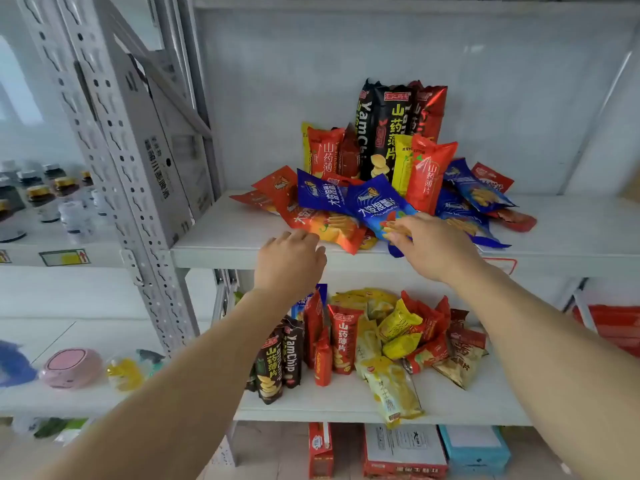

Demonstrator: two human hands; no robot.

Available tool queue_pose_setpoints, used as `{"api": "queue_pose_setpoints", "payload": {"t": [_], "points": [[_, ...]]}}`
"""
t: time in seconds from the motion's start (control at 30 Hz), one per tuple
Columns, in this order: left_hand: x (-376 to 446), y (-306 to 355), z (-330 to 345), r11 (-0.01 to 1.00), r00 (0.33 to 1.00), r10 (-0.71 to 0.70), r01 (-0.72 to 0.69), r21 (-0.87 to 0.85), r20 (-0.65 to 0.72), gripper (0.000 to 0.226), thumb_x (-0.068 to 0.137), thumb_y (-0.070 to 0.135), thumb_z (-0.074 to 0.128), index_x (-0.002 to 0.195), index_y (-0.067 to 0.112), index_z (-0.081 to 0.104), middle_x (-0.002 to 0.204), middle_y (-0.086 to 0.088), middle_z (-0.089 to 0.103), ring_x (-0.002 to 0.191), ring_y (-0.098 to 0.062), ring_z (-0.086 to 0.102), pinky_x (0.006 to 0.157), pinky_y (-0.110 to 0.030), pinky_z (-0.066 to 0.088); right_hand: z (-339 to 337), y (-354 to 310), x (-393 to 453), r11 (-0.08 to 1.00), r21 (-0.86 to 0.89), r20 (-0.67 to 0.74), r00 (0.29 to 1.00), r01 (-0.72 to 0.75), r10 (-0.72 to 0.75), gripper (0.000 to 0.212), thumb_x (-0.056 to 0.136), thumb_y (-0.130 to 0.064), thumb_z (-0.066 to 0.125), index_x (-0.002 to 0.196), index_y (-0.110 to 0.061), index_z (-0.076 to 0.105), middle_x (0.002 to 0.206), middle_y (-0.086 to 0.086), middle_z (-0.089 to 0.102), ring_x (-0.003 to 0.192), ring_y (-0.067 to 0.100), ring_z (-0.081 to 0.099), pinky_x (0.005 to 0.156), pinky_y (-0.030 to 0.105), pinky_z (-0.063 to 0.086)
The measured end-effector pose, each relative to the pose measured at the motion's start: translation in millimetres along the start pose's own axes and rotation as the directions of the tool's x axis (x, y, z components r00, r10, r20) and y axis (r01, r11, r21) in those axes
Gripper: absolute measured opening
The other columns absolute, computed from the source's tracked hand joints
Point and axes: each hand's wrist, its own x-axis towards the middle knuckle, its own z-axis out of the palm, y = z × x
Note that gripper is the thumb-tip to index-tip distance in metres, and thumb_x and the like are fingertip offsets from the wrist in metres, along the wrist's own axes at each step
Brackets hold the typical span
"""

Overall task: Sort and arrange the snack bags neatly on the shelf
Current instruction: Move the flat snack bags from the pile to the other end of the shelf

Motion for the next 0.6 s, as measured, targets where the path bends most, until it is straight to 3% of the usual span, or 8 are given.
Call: {"api": "queue_pose_setpoints", "payload": {"t": [0.1,0.17,0.23,0.33,0.4,0.5,0.6], "points": [[34,-4,35,0.902,0.92,-0.364,0.388,-0.189,0.147,0.078,0.097,0.063,0.039,0.154,0.01,0.027,0.159,-0.01,0.032,0.146,-0.029,0.03,0.116,-0.044,0.03,27,19,40,0.99,0.087,0.031,0.994,-0.109,0.107,0.049,0.1,-0.048,0.041,0.14,-0.02,0.045,0.143,0.004,0.045,0.125,0.029,0.046,0.092,0.045,0.046],[57,-9,58,0.756,0.839,-0.491,0.544,-0.364,0.233,0.097,0.091,0.07,0.044,0.157,0.006,0.014,0.163,-0.013,0.023,0.15,-0.031,0.019,0.122,-0.047,0.022,47,27,66,0.984,0.091,0.082,0.986,-0.154,0.147,0.057,0.099,-0.054,0.039,0.147,-0.023,0.036,0.153,0.002,0.035,0.135,0.03,0.036,0.102,0.049,0.039],[81,-13,84,0.581,0.776,-0.552,0.621,-0.526,0.306,0.101,0.087,0.069,0.052,0.156,0.006,0.014,0.16,-0.015,0.027,0.148,-0.032,0.023,0.121,-0.05,0.024,65,34,91,0.975,0.095,0.109,0.975,-0.203,0.192,0.062,0.097,-0.059,0.037,0.15,-0.026,0.031,0.159,0.0,0.025,0.142,0.029,0.025,0.109,0.053,0.031],[106,-16,107,0.236,0.665,-0.653,0.634,-0.736,0.363,0.101,0.072,0.069,0.063,0.149,0.012,0.03,0.145,-0.008,0.047,0.134,-0.029,0.046,0.11,-0.051,0.041,89,44,118,0.948,0.058,0.165,0.939,-0.314,0.301,0.071,0.093,-0.07,0.03,0.152,-0.032,0.023,0.163,0.0,0.012,0.147,0.032,0.015,0.114,0.057,0.022],[117,-12,114,0.077,0.604,-0.7,0.595,-0.8,0.382,0.092,0.072,0.06,0.07,0.144,0.016,0.035,0.138,-0.004,0.052,0.125,-0.025,0.053,0.105,-0.047,0.047,101,49,132,0.919,0.079,0.222,0.905,-0.387,0.362,0.075,0.09,-0.075,0.025,0.152,-0.035,0.019,0.164,0.001,0.005,0.147,0.035,0.011,0.114,0.059,0.019],[130,-7,126,0.003,0.583,-0.73,0.526,-0.851,0.358,0.089,0.083,0.043,0.075,0.152,0.017,0.025,0.147,-0.003,0.041,0.131,-0.021,0.048,0.108,-0.041,0.044,117,50,149,0.908,0.093,0.278,0.886,-0.409,0.371,0.075,0.089,-0.076,0.02,0.152,-0.037,0.018,0.164,-0.001,0.003,0.147,0.037,0.013,0.114,0.059,0.02],[141,-8,134,-0.013,0.55,-0.778,0.47,-0.883,0.304,0.094,0.084,0.043,0.075,0.156,0.022,0.019,0.154,-0.004,0.034,0.136,-0.022,0.046,0.111,-0.046,0.043,127,45,165,0.926,0.088,0.248,0.908,-0.367,0.336,0.07,0.092,-0.074,0.018,0.152,-0.038,0.02,0.164,-0.003,0.007,0.147,0.033,0.015,0.114,0.057,0.018]]}}
